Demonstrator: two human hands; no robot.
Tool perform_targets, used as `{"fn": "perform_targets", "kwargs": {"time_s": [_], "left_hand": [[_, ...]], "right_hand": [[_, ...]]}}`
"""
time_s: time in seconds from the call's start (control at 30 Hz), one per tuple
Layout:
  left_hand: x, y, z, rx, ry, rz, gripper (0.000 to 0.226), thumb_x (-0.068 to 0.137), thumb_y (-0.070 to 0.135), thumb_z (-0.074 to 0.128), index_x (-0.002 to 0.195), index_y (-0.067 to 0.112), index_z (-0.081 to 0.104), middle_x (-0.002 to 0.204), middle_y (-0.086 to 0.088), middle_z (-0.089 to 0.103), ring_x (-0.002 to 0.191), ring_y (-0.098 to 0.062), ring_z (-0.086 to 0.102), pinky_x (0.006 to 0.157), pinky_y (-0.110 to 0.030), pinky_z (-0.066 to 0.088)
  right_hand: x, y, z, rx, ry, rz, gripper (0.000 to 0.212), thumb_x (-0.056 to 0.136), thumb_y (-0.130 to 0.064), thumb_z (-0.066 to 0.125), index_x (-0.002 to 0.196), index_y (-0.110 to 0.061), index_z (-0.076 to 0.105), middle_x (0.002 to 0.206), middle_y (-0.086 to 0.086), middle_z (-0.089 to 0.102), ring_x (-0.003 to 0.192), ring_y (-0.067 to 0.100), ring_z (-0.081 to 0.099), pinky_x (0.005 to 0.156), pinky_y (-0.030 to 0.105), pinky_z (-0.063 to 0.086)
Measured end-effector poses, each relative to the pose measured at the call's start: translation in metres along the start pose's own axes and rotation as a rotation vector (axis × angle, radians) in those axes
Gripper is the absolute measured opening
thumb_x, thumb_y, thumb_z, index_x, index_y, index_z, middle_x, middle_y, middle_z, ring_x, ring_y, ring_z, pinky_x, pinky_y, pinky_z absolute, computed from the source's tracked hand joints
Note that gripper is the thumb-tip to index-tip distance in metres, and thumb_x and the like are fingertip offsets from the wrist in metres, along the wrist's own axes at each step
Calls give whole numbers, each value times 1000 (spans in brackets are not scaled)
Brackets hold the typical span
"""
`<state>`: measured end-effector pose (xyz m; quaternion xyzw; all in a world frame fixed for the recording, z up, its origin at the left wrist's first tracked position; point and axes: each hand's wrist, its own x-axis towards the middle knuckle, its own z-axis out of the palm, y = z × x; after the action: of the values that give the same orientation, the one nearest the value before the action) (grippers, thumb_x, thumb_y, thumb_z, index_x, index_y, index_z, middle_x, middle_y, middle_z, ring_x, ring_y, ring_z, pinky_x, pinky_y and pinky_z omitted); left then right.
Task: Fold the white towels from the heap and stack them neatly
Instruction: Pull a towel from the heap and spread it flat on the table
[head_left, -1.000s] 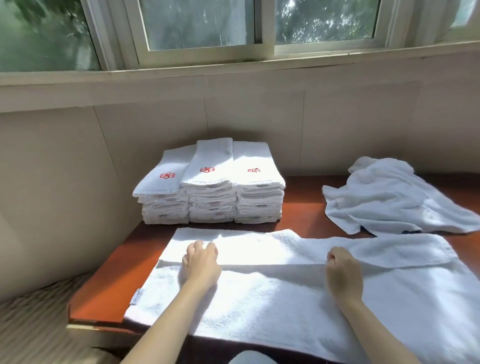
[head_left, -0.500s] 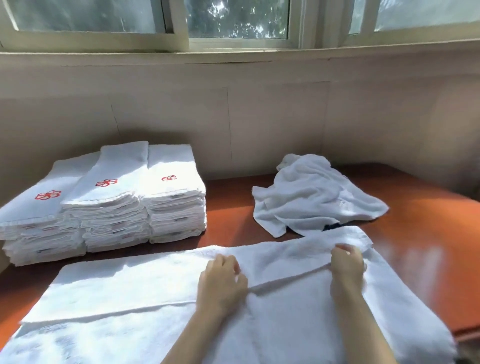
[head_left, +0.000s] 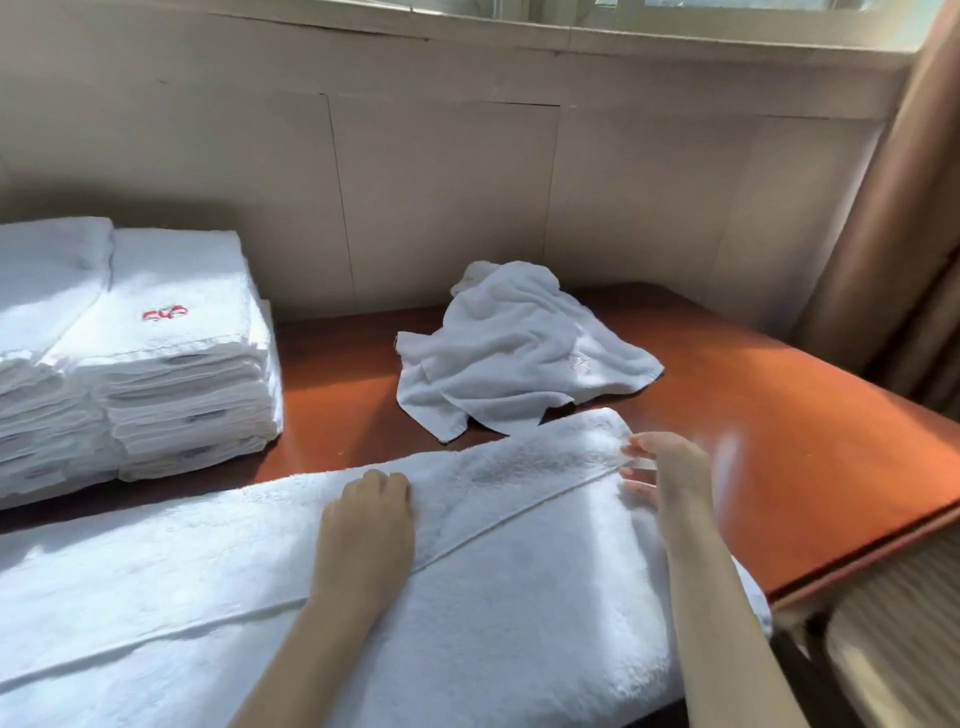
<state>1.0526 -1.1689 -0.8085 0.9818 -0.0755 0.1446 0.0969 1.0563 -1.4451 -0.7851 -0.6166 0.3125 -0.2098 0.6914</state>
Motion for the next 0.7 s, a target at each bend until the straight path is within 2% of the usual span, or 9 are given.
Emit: {"fn": "perform_targets", "kwargs": {"time_s": [0.03, 0.1, 0.17, 0.2, 0.27, 0.33, 0.5, 0.6, 0.7], "left_hand": [[0, 0, 1, -25, 5, 28, 27, 101, 31, 33, 119, 22, 51, 116, 4, 53, 108, -19, 51, 88, -32, 40], [-2, 0, 3, -50, 14, 59, 32, 102, 37, 28, 123, 26, 48, 120, 8, 51, 111, -14, 49, 94, -28, 37], [-4, 0, 2, -54, -11, 82, 32, 101, 37, 28, 126, 27, 47, 123, 9, 50, 114, -12, 48, 96, -26, 35], [-6, -2, 2, -66, -25, 90, 33, 101, 37, 29, 127, 27, 47, 125, 10, 49, 116, -12, 47, 98, -26, 34], [-5, -5, 1, -124, -42, 81, 35, 100, 38, 32, 129, 27, 47, 129, 10, 48, 120, -11, 45, 101, -26, 33], [-3, -8, 1, -162, -61, 65, 36, 100, 40, 34, 130, 26, 48, 131, 8, 48, 123, -12, 43, 104, -28, 32], [2, -11, 3, -139, -155, 37, 45, 100, 46, 31, 139, 24, 39, 146, 6, 38, 136, -13, 31, 112, -32, 26], [2, -9, 2, -85, -265, 7, 57, 99, 52, 26, 149, 24, 24, 158, 2, 18, 146, -17, 14, 118, -39, 16], [0, -8, -1, -67, -350, -4, 63, 98, 57, 22, 152, 26, 12, 161, 2, 0, 148, -19, 0, 119, -44, 4]], "right_hand": [[1, 1, 2, -83, 34, -38, 7, 83, -12, 55, 88, -11, 61, 86, 10, 62, 54, 23, 54, 45, 27, 45], [5, 6, 7, -372, 76, -119, 32, 87, -31, 59, 114, -14, 53, 108, 9, 60, 75, 31, 62, 64, 35, 54], [9, 8, 10, -617, 98, -164, 48, 86, -40, 60, 126, -18, 47, 121, 10, 52, 94, 34, 61, 78, 33, 49], [10, 8, 11, -696, 91, -181, 43, 86, -40, 60, 121, -17, 52, 120, 10, 52, 97, 32, 59, 76, 29, 44], [11, 10, 10, -758, 55, -229, 17, 83, -32, 60, 89, -16, 60, 96, 8, 61, 86, 29, 58, 64, 29, 40], [12, 11, 9, -660, 17, -255, 20, 82, -25, 59, 68, -13, 51, 69, 4, 56, 69, 28, 54, 58, 31, 41], [4, -16, -23, -250, 185, -157, 20, 71, -4, 47, 55, -11, 37, 53, 6, 39, 50, 25, 42, 60, 36, 43], [-9, -18, -56, -591, 397, -177, 10, 67, -2, 49, 62, -10, 46, 65, 11, 51, 57, 28, 40, 51, 27, 39], [-20, -11, -62, -934, 240, -87, 15, 77, -3, 45, 81, -12, 57, 83, 16, 58, 76, 33, 50, 63, 29, 39]]}}
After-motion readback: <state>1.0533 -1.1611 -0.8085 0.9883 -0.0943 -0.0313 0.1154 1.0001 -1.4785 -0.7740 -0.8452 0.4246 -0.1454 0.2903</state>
